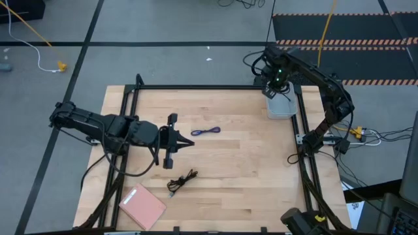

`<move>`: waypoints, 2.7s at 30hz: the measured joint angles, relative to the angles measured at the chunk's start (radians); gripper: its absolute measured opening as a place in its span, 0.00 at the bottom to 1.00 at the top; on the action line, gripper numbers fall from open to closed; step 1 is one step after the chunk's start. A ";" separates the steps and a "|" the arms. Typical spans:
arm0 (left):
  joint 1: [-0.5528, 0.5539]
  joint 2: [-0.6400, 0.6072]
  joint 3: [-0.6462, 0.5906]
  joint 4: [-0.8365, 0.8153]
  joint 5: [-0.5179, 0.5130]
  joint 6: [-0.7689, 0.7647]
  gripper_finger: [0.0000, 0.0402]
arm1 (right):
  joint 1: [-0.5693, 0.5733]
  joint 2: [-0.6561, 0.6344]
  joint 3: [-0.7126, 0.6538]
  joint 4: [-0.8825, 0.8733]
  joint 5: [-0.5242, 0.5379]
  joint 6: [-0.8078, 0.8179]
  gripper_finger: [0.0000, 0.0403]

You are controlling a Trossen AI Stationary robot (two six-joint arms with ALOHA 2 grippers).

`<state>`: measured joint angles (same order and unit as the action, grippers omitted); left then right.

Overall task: Pick and place USB-C Cables
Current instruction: Put the right black charger cable into the white bin, then adjust the black charger cable in the white bin

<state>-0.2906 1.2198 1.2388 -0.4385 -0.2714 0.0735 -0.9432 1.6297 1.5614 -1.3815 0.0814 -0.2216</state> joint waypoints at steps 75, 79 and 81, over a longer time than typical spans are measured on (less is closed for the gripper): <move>-0.007 0.000 0.000 0.002 0.000 0.007 0.05 | -0.065 -0.183 -0.528 0.585 0.124 0.079 0.41; -0.007 0.000 0.000 0.002 0.000 0.008 0.05 | -0.061 -0.248 -0.528 0.584 0.124 0.094 0.42; -0.007 0.000 0.000 0.002 0.000 0.008 0.05 | -0.061 -0.277 -0.528 0.584 0.124 0.105 0.42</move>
<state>-0.2981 1.2198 1.2388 -0.4366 -0.2714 0.0814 -1.0039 1.3526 1.0336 -0.7973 0.2050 -0.1168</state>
